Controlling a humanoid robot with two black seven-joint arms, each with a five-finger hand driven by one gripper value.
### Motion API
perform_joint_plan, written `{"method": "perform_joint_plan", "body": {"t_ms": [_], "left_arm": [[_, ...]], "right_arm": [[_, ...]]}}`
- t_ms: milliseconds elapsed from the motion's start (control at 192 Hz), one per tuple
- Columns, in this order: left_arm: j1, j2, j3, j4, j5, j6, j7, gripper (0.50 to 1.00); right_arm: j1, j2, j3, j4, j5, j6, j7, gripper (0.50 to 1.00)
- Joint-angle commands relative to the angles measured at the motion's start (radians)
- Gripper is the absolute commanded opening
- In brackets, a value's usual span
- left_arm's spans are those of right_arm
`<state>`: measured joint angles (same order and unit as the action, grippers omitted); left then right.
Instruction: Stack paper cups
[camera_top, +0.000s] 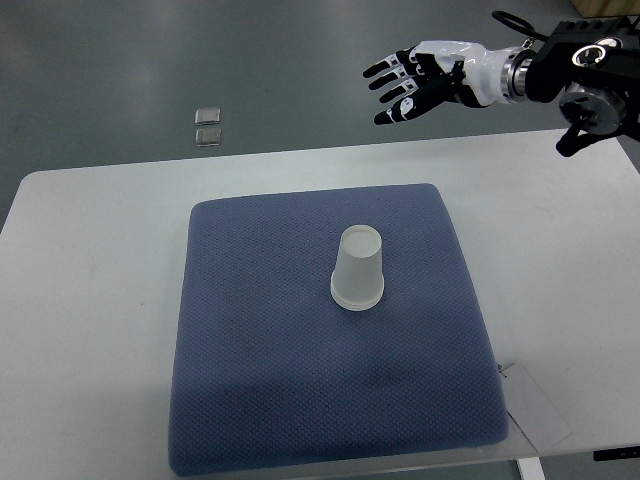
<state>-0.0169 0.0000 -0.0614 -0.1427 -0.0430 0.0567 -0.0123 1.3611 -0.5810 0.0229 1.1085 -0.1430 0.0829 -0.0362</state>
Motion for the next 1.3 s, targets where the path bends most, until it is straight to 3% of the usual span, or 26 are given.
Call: {"method": "perform_joint_plan", "body": {"t_ms": [0,177,432,562,1030,1295], "left_arm": [[0.0,0.0,0.0,0.0,0.0,0.0,0.0,1.0],[0.0,0.0,0.0,0.0,0.0,0.0,0.0,1.0],[0.0,0.0,0.0,0.0,0.0,0.0,0.0,1.0],[0.0,0.0,0.0,0.0,0.0,0.0,0.0,1.0],[0.0,0.0,0.0,0.0,0.0,0.0,0.0,1.0],[0.0,0.0,0.0,0.0,0.0,0.0,0.0,1.0]], "right_arm": [[-0.152,0.001,0.19,-0.045,0.082,-0.034,0.03,0.832],[-0.333,0.101,0.431,-0.153,0.233,-0.069,0.064,0.834],[-0.445,0.205,0.561,-0.21,0.24,-0.069,0.065,0.836],[-0.491,0.233,0.604,-0.213,0.24,-0.057,0.067,0.86],[-0.657,0.296,0.764,-0.246,0.24,0.026,0.128,0.862],[-0.665,0.319,0.769,-0.295,0.24,0.071,0.133,0.864]]}}
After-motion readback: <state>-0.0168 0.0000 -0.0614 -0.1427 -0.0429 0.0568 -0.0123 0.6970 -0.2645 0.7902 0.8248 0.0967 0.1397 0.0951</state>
